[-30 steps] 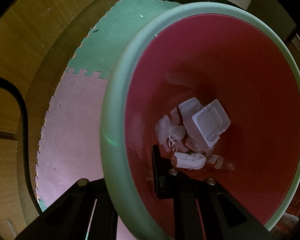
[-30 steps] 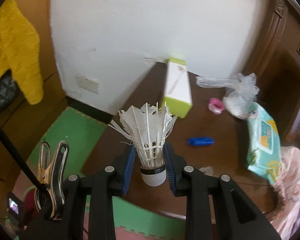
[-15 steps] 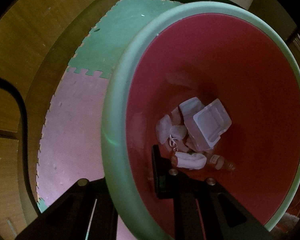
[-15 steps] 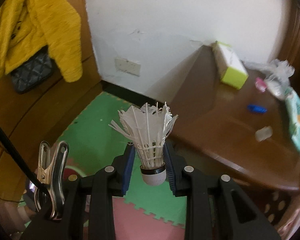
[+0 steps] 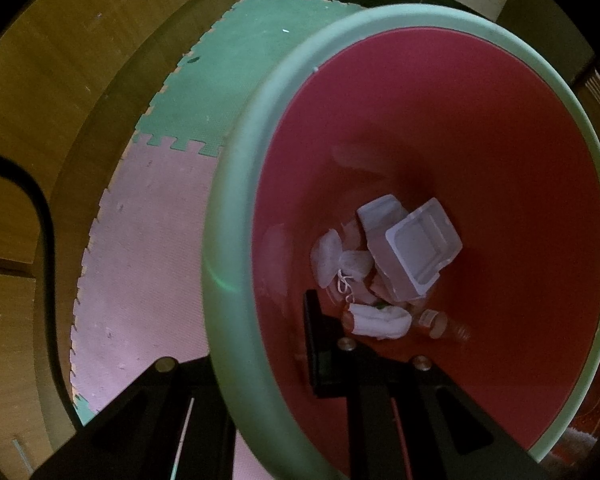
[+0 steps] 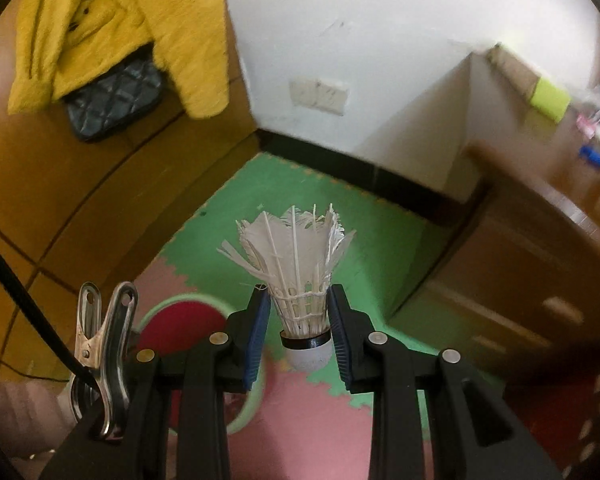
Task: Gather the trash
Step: 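Carry the shuttlecock from the nightstand over the red bucket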
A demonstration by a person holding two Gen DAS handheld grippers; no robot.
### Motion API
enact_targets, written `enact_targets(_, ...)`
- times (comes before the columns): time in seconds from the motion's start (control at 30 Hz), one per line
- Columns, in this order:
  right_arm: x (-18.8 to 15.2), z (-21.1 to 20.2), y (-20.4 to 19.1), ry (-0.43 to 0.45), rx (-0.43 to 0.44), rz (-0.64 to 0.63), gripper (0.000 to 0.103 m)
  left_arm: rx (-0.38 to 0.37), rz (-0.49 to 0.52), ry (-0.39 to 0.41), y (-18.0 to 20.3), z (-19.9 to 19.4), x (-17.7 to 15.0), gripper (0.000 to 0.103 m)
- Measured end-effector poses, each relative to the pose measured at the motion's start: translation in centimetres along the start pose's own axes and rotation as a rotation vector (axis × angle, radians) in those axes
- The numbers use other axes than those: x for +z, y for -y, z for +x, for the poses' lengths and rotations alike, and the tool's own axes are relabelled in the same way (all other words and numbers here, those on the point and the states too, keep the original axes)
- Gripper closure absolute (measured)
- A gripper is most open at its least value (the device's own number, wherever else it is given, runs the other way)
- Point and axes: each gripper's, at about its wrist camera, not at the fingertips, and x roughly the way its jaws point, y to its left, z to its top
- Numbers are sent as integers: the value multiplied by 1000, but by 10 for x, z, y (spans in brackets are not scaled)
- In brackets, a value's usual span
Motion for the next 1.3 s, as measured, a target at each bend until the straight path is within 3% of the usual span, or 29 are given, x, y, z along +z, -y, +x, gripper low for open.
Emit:
enact_targets(0.2,-38,38,-38,-76,94,-14,72,-5,-7,-1,1,1,0,93)
enact_targets(0.47,-73,75,-70,-165,103,-64,72,-14,-19,-1,2,2,0,93)
enact_targets(0.8,-99,109,-88,-249,62,-159,72,-21,-22,-1,2,2,-2,93)
enact_targets(1.3,-126,148,-116,-353,87,-231,72,-21,-23,1,1,2,-2,93)
